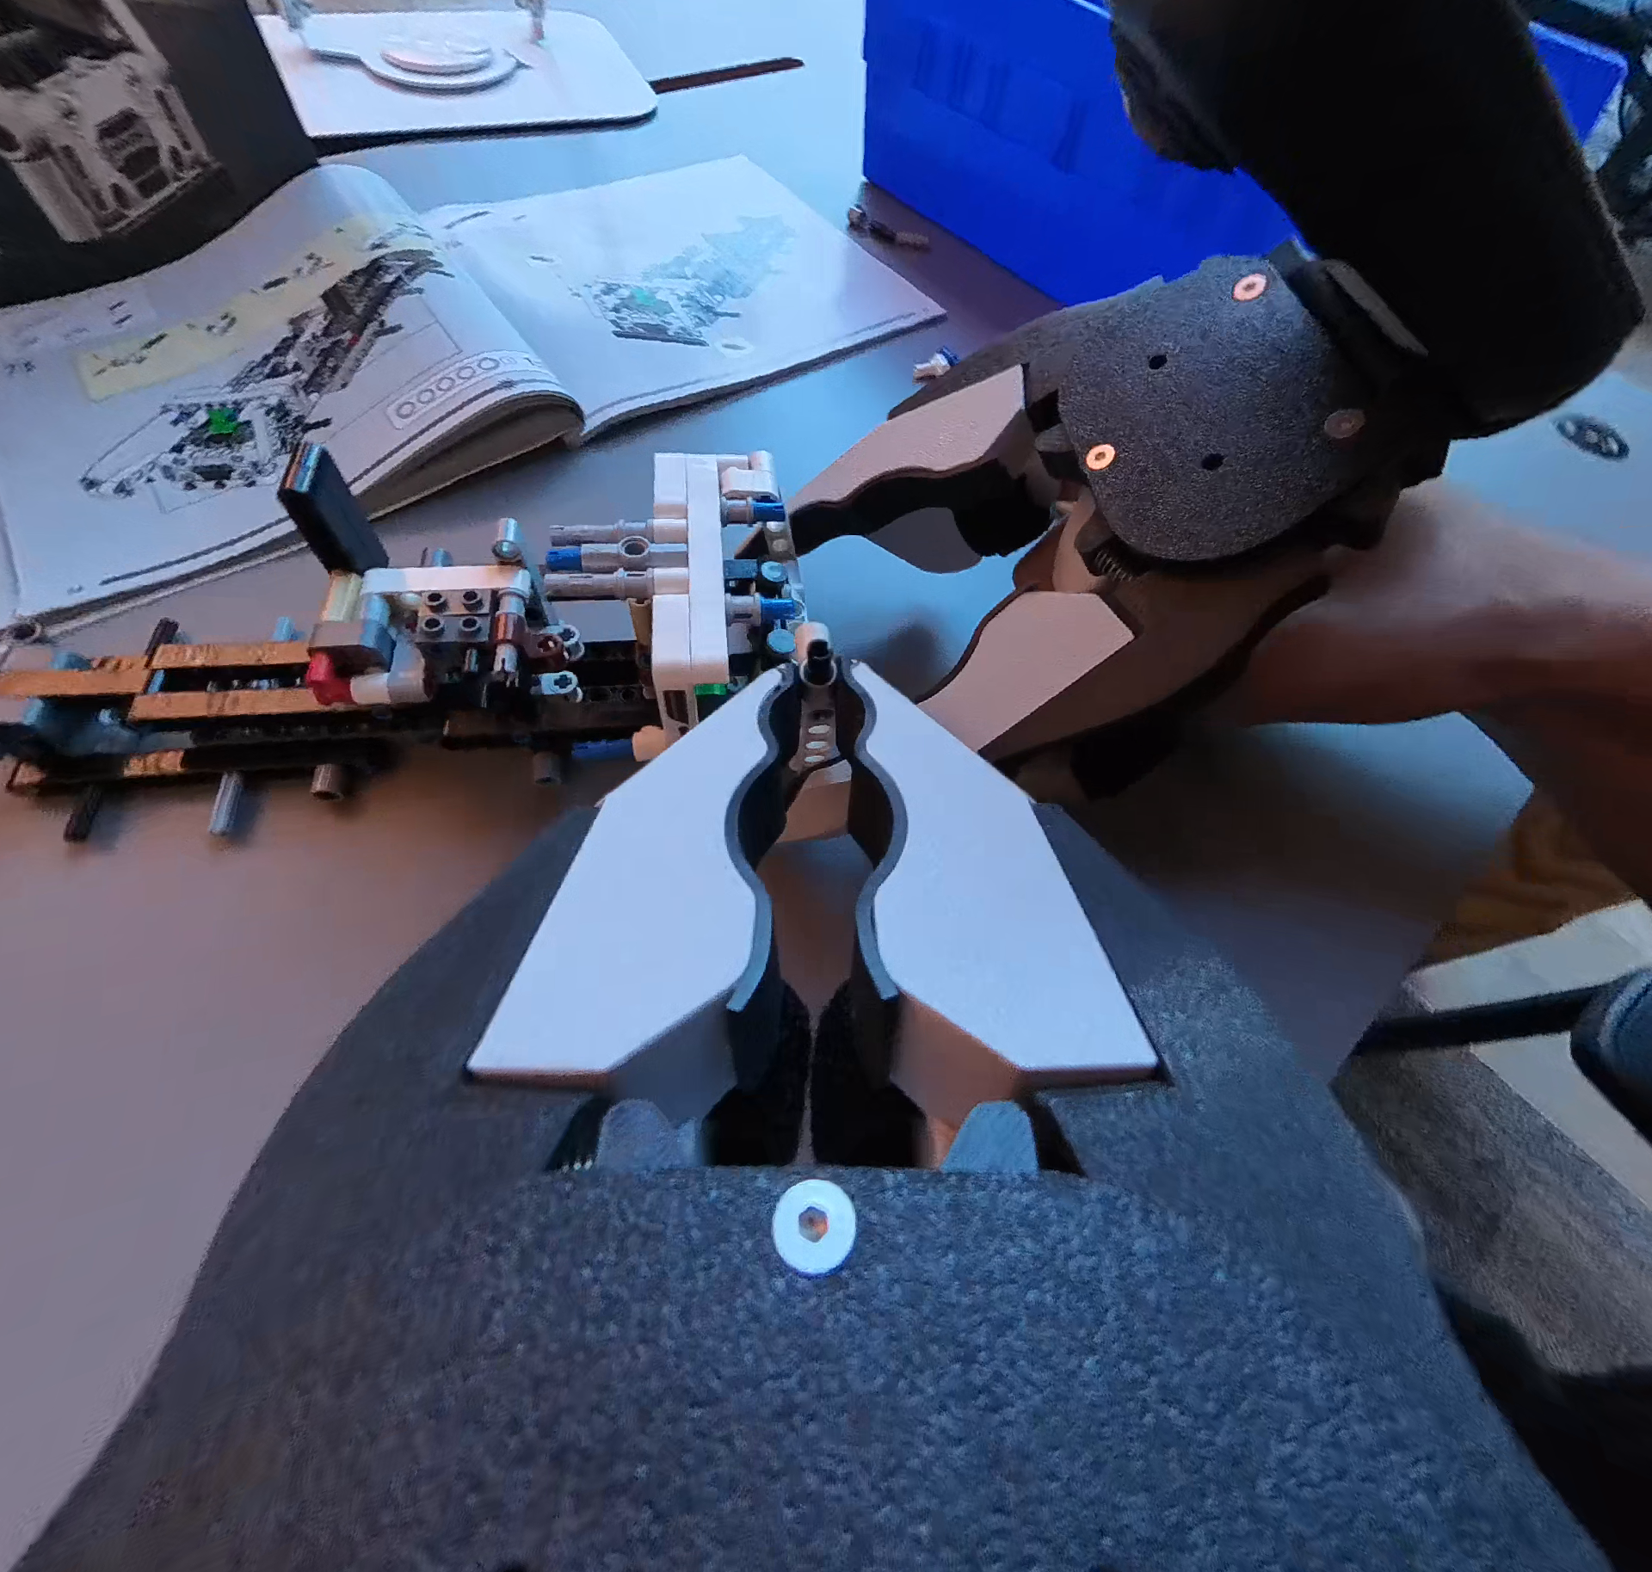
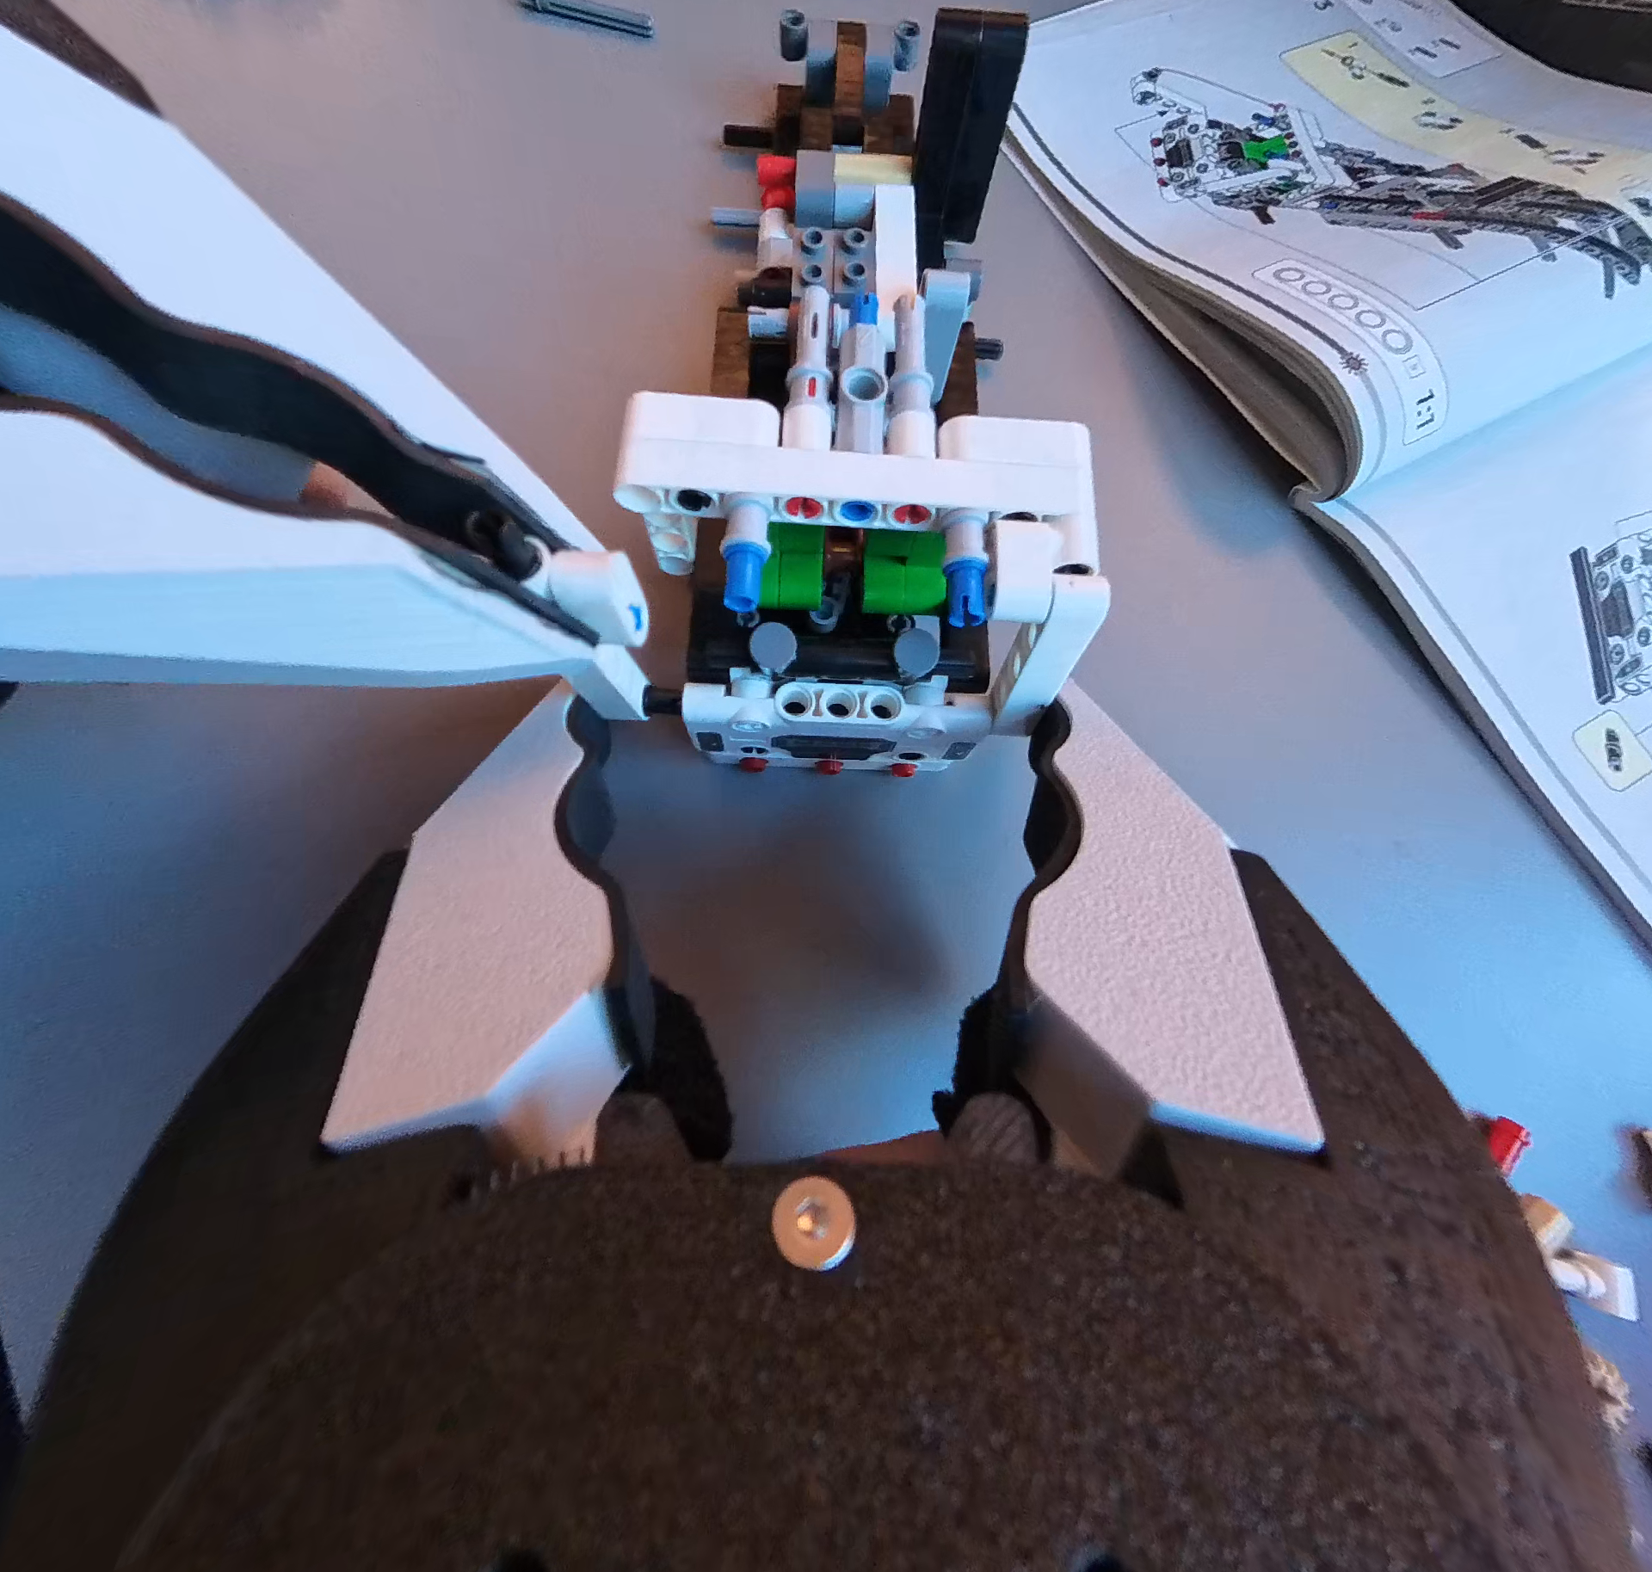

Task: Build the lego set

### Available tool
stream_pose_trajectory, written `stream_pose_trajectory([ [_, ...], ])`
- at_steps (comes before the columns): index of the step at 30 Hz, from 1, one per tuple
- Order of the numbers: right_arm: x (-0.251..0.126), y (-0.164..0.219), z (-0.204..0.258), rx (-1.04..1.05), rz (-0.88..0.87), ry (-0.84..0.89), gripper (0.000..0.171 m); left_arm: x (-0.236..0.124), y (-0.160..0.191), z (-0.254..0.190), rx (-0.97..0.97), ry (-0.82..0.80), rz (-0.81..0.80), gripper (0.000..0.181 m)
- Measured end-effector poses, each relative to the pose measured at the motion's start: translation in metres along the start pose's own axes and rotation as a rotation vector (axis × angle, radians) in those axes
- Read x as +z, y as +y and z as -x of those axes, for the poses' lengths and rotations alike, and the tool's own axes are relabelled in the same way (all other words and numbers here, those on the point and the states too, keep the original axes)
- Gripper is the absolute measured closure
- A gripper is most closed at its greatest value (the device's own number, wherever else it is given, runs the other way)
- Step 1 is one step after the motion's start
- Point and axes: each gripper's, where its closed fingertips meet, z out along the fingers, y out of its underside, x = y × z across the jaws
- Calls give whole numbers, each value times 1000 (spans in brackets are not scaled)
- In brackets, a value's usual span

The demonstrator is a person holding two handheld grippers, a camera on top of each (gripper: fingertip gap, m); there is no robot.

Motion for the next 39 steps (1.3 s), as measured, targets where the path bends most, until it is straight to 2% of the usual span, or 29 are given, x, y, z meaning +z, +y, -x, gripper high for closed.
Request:
stream_pose_trajectory([
  [27, -1, 1, 0, -2, -3, -3, 78, 1, -1, -1, -16, 77, -38, 175],
  [32, 0, 1, 0, -3, -2, -3, 78, 1, -1, 1, -91, 116, -64, 175],
  [36, -2, 0, 0, 23, -11, -5, 76, 0, -1, -2, -52, 108, -74, 175],
  [39, -5, -5, -2, 72, -52, -32, 66, 0, -1, -2, -49, 107, -85, 175],
])
